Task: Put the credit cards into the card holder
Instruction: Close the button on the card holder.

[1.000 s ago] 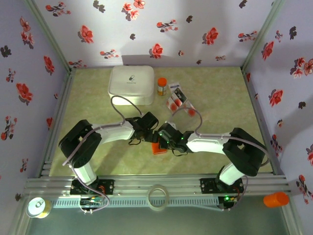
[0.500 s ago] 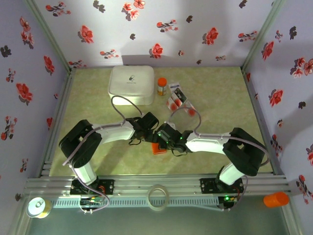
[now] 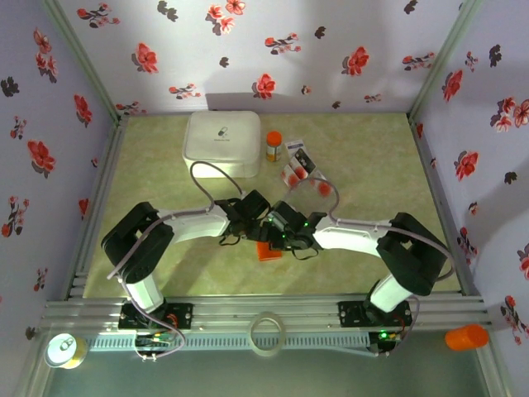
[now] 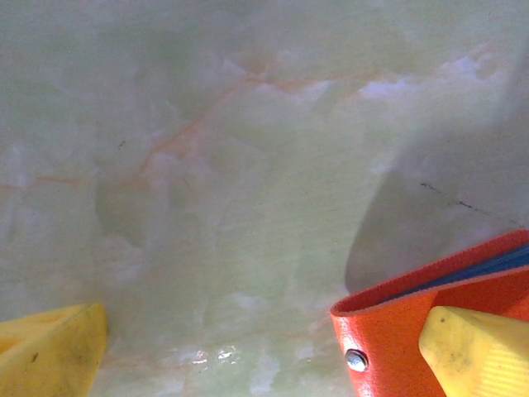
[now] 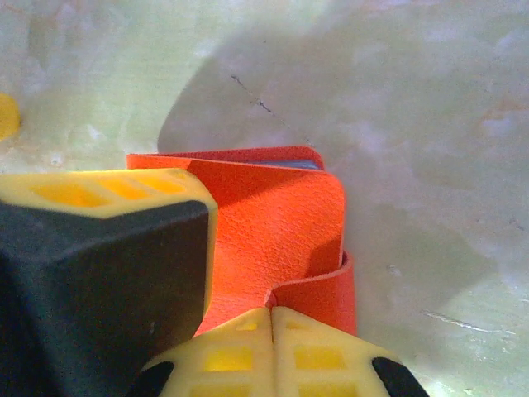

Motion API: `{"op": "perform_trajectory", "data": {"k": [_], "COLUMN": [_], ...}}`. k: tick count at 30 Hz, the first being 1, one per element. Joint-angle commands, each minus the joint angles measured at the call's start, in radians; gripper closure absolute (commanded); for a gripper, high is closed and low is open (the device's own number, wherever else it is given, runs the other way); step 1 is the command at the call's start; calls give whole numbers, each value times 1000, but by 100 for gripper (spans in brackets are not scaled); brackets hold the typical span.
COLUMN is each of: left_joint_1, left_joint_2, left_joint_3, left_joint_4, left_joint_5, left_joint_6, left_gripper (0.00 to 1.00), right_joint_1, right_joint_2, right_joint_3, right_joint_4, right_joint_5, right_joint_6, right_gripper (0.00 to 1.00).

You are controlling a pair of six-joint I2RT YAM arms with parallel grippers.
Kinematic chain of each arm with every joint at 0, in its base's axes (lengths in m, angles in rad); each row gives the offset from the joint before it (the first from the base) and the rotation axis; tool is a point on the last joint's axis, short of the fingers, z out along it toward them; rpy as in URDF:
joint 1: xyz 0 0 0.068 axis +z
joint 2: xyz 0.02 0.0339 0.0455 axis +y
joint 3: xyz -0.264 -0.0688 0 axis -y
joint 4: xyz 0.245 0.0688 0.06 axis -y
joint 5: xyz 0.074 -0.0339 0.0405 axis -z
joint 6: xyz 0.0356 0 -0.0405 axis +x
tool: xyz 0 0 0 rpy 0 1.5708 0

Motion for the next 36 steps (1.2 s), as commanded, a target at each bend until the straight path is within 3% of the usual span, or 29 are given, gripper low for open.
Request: {"op": "perform_trajectory", "data": {"k": [1, 11, 20, 36], "left_joint_1": [-28, -23, -34, -68], "left_joint_2": [105, -1, -66, 17], "left_joint_3": [-40, 34, -8, -44], "left_joint_4": [-54, -127, -127, -62], "left_joint_5": [31, 30, 57, 65], "left_joint_6": [43, 62, 35, 11], "left_gripper": [0, 0, 0, 0], "right_joint_1": [-28, -80, -90, -104], "right_joint_2": [-37, -116, -109, -155], "right_joint_3": [-2, -31, -69, -137], "right_joint_4": [-39, -13, 27, 39], "right_joint_5": [-81, -115, -139, -205], "right_joint_6": [-17, -7, 7, -9], "right_gripper": [100, 100, 100, 100]}}
